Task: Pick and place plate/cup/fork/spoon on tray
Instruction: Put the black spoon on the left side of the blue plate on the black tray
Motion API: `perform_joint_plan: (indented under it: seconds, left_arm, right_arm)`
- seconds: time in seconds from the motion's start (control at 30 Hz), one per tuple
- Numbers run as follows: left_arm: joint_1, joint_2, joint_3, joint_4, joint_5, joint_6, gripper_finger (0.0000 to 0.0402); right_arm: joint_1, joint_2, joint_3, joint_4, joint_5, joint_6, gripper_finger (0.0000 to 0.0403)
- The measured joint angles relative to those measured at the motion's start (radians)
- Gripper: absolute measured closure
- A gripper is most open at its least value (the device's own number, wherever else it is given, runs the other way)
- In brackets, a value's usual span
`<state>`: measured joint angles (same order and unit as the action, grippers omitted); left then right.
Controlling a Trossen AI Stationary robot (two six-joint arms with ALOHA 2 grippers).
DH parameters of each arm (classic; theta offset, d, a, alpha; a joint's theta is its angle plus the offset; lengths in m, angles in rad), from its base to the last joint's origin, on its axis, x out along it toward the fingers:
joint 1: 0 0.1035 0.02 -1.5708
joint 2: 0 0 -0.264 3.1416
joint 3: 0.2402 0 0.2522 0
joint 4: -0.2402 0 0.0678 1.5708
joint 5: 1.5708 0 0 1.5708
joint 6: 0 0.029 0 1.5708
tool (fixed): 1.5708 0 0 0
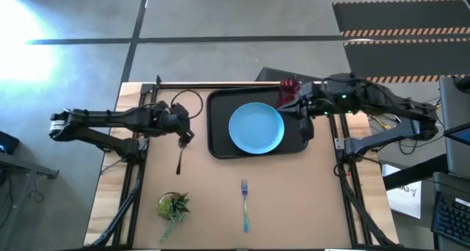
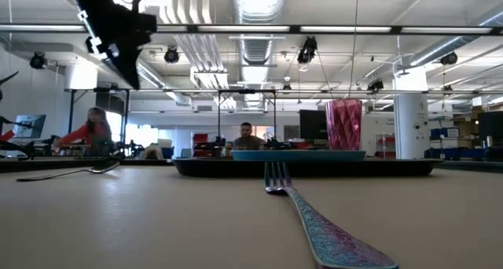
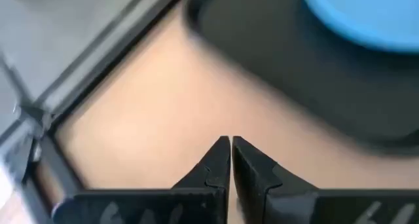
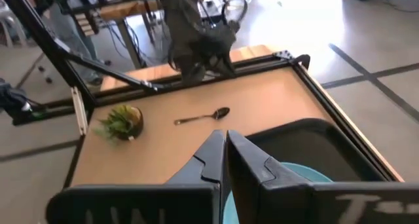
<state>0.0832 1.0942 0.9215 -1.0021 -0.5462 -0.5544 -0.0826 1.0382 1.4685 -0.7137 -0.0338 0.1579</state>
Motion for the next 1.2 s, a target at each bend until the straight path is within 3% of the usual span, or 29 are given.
perform_joint_plan:
  seconds: [0.17, 0.37, 0.43, 0.6, 0.67, 1.2]
  left_arm:
    - [0.0, -0.003, -0.034, -0.054, 0.121, -0.041, 0.0394]
    - [0.005, -0.002, -0.101, -0.051, 0.192, -0.039, 0.0333]
    - [0.019, -0.002, -0.133, -0.014, 0.223, -0.051, 0.0307]
    - [0.096, -0.002, -0.239, 0.175, 0.465, -0.067, 0.0256]
    - [0.129, -0.001, -0.28, 0.232, 0.51, -0.06, 0.0244]
    - [0.3, -0.001, -0.311, 0.251, 0.518, 0.071, 0.0234]
  right_arm:
    - [0.0, 0.001, 0.0, 0.0, -0.001, -0.001, 0.0392]
    - [0.0, 0.029, 0.0, 0.0, -0.045, -0.01, 0.0371]
    - [0.0, 0.038, 0.0, 0.001, -0.048, -0.011, 0.0363]
    - [0.0, 0.043, 0.0, 0.001, -0.053, -0.006, 0.035]
    - [0.0, 0.043, 0.0, 0.004, -0.064, 0.007, 0.0347]
    - [0.0, 0.038, 0.0, 0.017, -0.105, 0.052, 0.0343]
